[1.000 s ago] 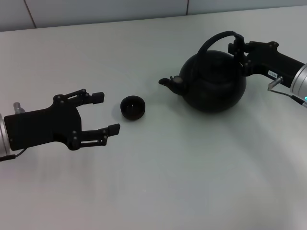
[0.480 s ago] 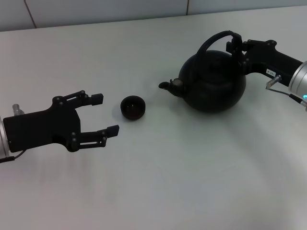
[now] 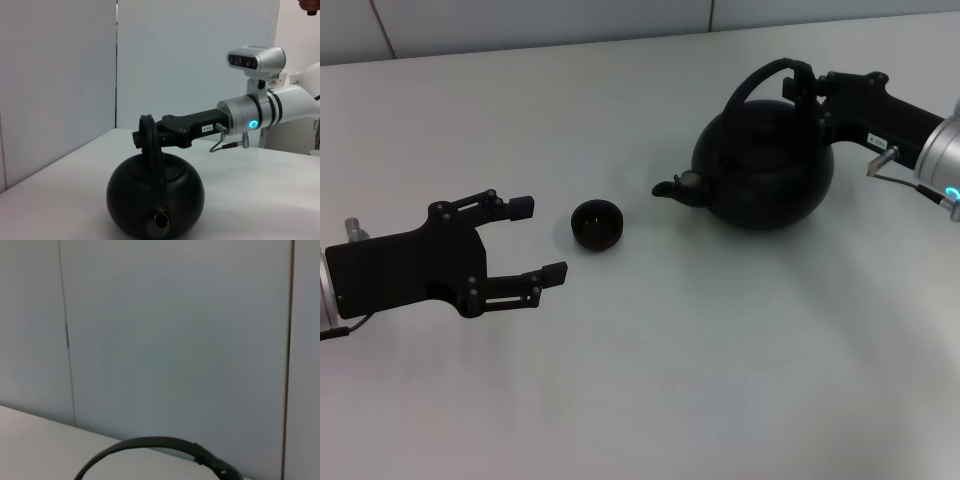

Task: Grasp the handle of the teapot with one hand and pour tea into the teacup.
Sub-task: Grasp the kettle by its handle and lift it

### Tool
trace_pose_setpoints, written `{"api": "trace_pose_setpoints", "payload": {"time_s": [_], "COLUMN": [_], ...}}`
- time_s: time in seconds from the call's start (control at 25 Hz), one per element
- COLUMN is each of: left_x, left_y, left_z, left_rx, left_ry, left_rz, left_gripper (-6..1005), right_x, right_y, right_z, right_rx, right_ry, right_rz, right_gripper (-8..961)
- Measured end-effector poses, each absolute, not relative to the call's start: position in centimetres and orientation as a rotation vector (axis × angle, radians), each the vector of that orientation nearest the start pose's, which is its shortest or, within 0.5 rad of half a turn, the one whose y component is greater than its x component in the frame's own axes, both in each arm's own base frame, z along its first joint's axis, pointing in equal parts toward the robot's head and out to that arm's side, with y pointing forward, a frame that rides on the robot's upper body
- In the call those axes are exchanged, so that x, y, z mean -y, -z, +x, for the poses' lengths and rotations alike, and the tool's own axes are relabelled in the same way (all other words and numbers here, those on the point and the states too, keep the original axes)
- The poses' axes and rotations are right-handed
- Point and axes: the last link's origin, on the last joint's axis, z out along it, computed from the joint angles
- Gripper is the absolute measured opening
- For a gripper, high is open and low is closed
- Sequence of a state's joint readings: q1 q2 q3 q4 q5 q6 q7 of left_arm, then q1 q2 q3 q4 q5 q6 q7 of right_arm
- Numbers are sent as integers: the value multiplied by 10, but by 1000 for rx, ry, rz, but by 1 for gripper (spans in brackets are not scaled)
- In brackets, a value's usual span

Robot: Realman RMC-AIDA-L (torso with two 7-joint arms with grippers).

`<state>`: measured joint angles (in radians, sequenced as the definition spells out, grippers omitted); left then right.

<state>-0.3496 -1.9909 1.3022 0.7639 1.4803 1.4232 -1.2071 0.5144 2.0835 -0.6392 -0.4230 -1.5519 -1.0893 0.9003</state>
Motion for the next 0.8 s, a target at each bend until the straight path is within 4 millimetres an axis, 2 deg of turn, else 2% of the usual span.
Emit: {"api": "trace_pose_setpoints", "payload": {"time_s": [0.8], "left_x": [-305], "left_y": [14], "left_z": [-250], "left_rx": [283], "left_ry": [733], "left_rz": [-2786], "left_gripper": [863], "right_x": [-394], "right_y": [-13], "right_z": [277], "right_rx": [-372], "right_ry": [-615], "right_rz": [-2183], "right_gripper": [102]}}
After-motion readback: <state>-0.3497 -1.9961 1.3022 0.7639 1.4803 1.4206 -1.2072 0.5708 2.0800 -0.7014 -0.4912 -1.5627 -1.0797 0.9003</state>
